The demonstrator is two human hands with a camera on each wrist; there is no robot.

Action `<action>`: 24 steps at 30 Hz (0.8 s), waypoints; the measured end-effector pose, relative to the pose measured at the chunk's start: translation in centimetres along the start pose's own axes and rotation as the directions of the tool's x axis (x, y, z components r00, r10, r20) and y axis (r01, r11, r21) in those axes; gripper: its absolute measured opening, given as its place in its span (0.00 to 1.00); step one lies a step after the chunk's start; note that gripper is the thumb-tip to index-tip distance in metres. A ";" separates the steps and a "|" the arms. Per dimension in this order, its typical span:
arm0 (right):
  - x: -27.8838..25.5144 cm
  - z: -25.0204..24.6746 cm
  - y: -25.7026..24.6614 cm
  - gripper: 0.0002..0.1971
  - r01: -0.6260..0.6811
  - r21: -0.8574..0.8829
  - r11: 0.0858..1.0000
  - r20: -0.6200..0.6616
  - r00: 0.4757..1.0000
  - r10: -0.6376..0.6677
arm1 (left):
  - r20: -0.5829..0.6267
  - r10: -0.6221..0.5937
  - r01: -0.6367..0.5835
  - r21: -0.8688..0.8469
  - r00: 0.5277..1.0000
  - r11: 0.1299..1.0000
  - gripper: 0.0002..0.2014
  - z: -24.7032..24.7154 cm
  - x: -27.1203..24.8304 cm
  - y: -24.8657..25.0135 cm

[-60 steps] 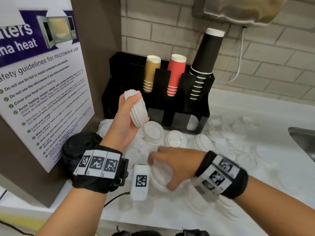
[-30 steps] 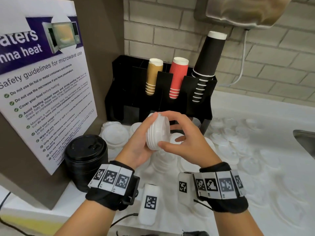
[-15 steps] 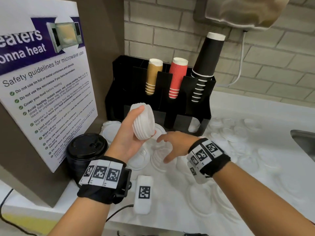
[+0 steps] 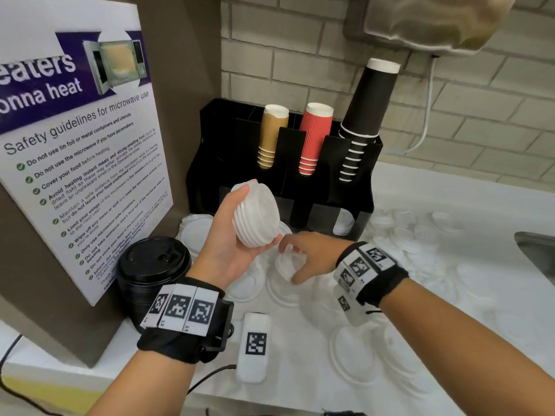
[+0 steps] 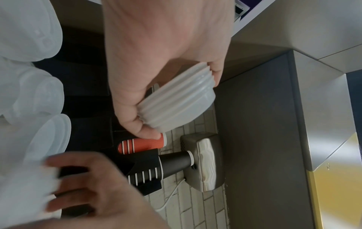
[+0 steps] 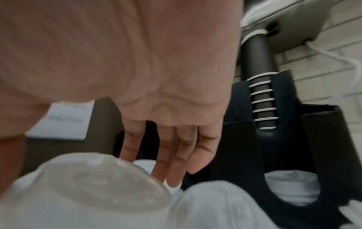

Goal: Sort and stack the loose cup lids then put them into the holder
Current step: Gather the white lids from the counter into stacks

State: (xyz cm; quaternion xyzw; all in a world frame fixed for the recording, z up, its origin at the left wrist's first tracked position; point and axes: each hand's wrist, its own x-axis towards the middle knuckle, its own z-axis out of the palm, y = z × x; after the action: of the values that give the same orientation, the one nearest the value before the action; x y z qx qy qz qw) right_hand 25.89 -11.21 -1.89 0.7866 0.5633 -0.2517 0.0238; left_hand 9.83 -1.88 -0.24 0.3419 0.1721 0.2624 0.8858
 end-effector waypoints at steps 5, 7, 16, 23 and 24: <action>-1.7 -2.8 2.0 0.40 -0.162 -0.202 0.966 -0.154 0.979 0.132 | 0.015 -0.027 0.028 -0.077 1.000 0.997 0.27 0.1 0.3 0.1; -1.7 -2.6 1.6 0.42 -0.147 -0.277 0.950 -0.150 0.983 0.108 | 0.023 -0.019 0.021 -0.085 1.000 0.996 0.25 0.3 0.4 0.0; 0.8 1.9 -1.6 0.46 0.060 -0.367 0.928 0.156 0.988 -0.003 | 0.008 -0.003 0.003 -0.025 1.000 1.000 0.22 0.2 0.7 0.0; -0.6 0.1 -0.4 0.39 0.061 -0.099 0.993 0.003 0.998 -0.061 | -0.009 0.033 -0.033 0.028 0.999 0.999 0.25 -0.8 0.5 0.6; -1.3 -0.7 0.2 0.37 0.072 0.018 0.997 -0.049 0.996 -0.071 | -0.012 0.037 -0.037 0.024 0.999 0.999 0.24 -0.9 0.5 0.6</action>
State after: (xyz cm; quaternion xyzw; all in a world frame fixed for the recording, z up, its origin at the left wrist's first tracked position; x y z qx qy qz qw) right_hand 25.98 -12.17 -0.80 0.7721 0.5888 -0.2390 -0.0067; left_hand 9.62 -0.73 -0.53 0.3538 0.1742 0.2788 0.8757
